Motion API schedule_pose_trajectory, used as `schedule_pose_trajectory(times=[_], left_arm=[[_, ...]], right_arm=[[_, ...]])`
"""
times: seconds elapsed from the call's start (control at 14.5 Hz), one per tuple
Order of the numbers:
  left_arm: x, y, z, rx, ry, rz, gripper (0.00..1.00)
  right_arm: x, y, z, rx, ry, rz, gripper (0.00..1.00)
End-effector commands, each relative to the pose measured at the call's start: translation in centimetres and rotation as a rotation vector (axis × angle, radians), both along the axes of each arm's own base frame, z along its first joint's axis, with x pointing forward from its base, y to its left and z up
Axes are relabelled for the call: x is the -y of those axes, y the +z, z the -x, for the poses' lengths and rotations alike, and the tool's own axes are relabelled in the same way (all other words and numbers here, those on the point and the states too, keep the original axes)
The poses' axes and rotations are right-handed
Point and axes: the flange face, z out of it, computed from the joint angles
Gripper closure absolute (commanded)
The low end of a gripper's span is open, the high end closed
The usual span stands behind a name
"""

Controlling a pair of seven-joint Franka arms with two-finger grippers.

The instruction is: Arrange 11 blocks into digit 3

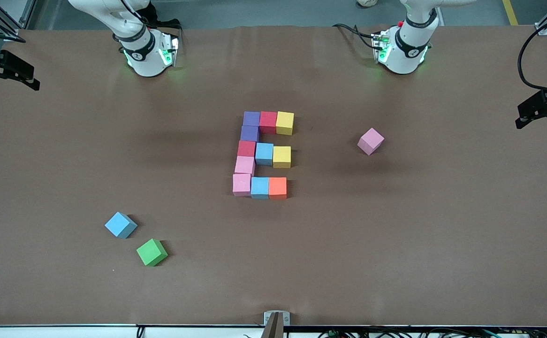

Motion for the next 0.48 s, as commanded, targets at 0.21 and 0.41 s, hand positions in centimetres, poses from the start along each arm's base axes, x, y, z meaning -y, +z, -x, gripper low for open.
schedule_pose_trajectory(times=[0.21,0.41], left_arm=[[0.28,-0.39,-0.37,-0.003,-0.002,0.018,0.0],[0.62,-0.49,-0.42,-0.007,-0.007,0.018,0.0]], right_arm=[[-0.17,0.05,0.58,0.003,0.009,-0.004,0.0],[-0.25,0.06,0.56,0.004,0.011,-0.004,0.0]])
